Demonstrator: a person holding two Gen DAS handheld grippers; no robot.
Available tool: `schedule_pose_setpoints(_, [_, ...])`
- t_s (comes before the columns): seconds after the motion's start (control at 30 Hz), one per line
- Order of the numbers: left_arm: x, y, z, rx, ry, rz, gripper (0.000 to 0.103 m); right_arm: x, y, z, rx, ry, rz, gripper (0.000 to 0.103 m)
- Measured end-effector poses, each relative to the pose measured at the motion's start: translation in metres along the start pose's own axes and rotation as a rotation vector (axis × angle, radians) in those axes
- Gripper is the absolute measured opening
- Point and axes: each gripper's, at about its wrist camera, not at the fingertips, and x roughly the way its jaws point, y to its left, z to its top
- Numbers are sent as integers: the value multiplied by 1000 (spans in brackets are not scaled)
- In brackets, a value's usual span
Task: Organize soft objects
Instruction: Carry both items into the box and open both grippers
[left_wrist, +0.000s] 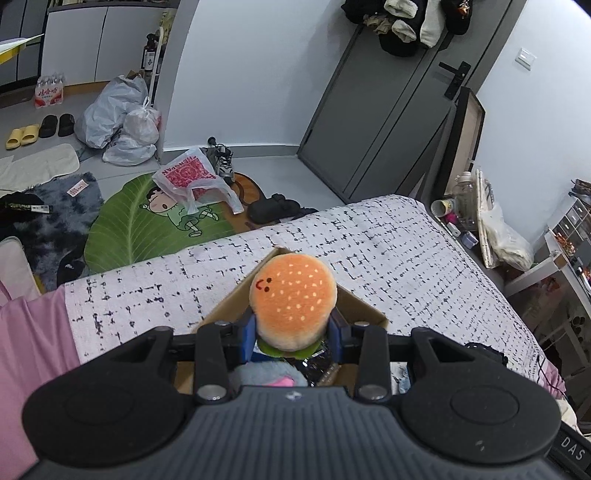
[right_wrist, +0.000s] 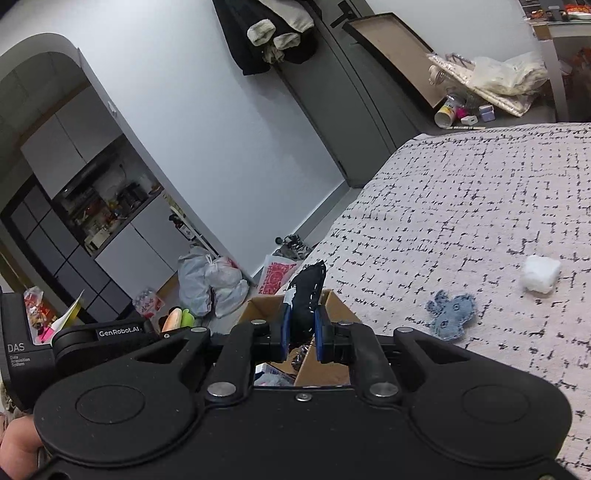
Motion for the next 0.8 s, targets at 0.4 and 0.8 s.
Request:
schedule_pose_setpoints(0.4, [49, 5, 3, 5, 61, -31, 37, 36, 13, -11, -27, 55, 5, 13])
schedule_pose_setpoints(0.8, [79, 8, -2, 1, 60, -89, 45, 65, 23, -27, -76, 130, -20, 13])
